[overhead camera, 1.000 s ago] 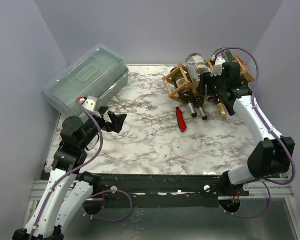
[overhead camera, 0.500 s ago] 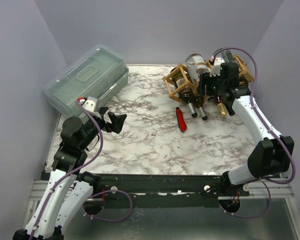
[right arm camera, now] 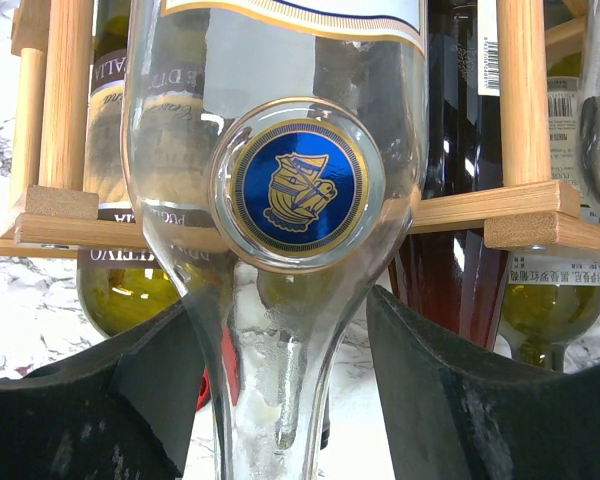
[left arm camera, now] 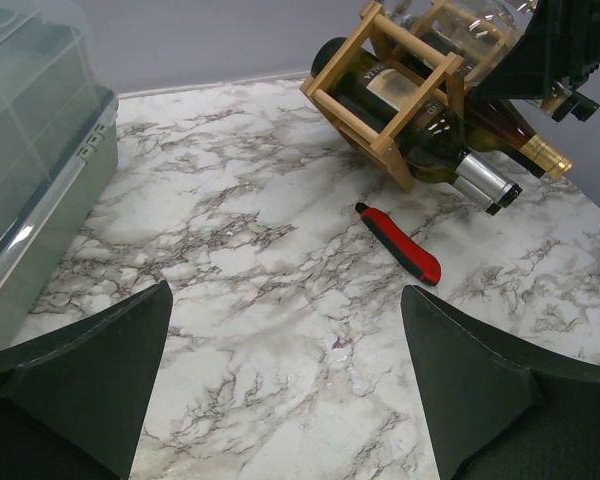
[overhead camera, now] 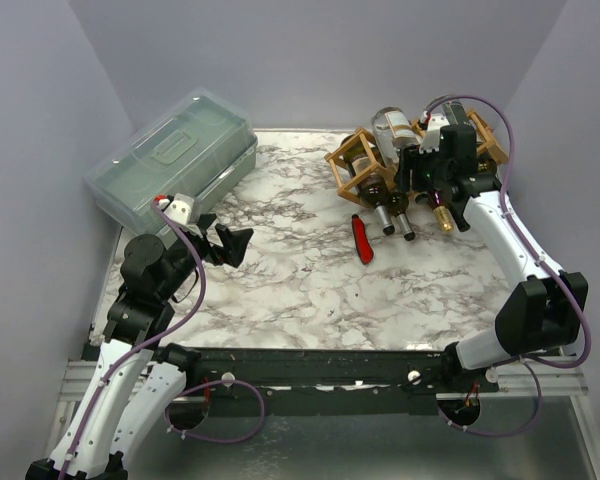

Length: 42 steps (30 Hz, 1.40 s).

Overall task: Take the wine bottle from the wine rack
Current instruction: Pick up the wine bottle from the wine rack.

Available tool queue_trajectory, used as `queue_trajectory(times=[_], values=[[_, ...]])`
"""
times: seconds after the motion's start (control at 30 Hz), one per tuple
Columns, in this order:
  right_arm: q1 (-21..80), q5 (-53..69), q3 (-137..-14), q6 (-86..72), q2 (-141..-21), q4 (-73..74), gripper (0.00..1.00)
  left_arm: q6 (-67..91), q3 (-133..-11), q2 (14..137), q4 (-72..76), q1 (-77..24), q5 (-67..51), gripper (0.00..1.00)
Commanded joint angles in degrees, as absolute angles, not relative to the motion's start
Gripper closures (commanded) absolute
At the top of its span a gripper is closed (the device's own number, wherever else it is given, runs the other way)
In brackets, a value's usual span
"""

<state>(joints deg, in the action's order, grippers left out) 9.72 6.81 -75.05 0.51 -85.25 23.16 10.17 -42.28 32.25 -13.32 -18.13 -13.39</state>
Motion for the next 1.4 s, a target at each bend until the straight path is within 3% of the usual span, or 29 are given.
queue_trajectory(times=[0.0,0.23,0.5,0.7,0.77,1.37], values=[[10.3,5.3,-75.9,1.1,-85.7,23.4,0.34,9.6,-41.6,31.7,-12.6,-18.2,-12.0,0.01],[10.4,5.1,-75.8,1.1,-85.5,23.5,0.5,9.5,-41.6,31.7,-12.6,-18.2,-12.0,0.01],[10.3,4.4,-75.7,1.1,-85.0,23.3,0.59,9.5,-41.6,31.6,-12.6,-18.2,-12.0,0.01],[10.4,3.4,-75.7,0.9,-83.6,22.5,0.93,9.5,-41.6,31.5,-12.6,-18.3,-12.0,0.01],[10.3,3.2,-75.6,0.8,-82.7,22.0,0.99,9.4,-41.6,31.5,-12.6,-18.2,-12.0,0.01],[9.7,4.3,-79.5,0.3,-79.9,21.9,1.0,9.3,-41.5,31.7,-12.6,-18.2,-11.8,0.01]])
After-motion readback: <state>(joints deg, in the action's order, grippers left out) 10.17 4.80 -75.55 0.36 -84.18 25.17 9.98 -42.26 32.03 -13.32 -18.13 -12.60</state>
